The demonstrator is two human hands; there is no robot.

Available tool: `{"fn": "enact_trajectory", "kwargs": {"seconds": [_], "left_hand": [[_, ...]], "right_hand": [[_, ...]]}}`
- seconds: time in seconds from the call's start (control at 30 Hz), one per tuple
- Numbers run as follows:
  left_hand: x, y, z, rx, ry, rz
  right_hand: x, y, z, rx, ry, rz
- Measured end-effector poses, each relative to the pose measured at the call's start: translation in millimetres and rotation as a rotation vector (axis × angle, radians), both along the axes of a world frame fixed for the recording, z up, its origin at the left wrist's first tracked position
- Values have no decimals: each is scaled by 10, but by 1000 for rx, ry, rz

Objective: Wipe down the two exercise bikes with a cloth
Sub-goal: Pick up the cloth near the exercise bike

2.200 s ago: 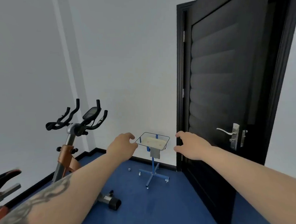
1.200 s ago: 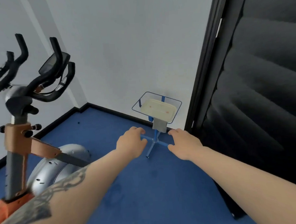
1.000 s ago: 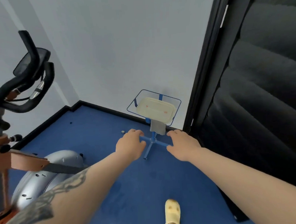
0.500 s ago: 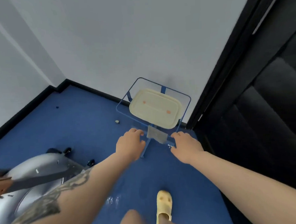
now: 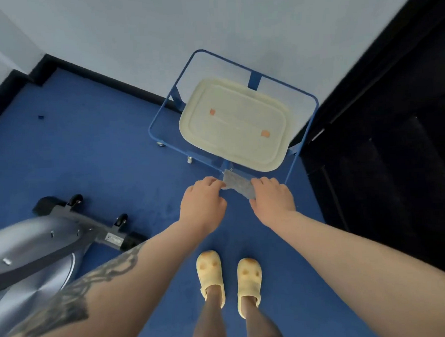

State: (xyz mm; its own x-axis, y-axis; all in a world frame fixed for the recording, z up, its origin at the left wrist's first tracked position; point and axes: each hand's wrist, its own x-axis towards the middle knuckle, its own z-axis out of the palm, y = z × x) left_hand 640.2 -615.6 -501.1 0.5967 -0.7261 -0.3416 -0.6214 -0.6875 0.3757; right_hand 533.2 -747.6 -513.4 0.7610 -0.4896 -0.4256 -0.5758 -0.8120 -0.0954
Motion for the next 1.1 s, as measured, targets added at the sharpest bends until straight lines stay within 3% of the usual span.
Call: {"fn": "enact_trajectory", "kwargs": {"seconds": [0.23,0.5,0.6,0.93,1.1], "left_hand": [[-68,57,-125,-3,128,123],[68,222,291,-36,169,266],[101,386,521,-51,195,348],[-278,1214,1174,-147,198,765],[-794,1733,1457,-245,138,1054]], "right_hand": [[96,-86,-129,1,-66,-124],[177,-69,367,18,-82,98],[182,84,658,62,-142,75],[277,626,1498,207,-344,208],[207,1119,1810,426,-461,380]]}}
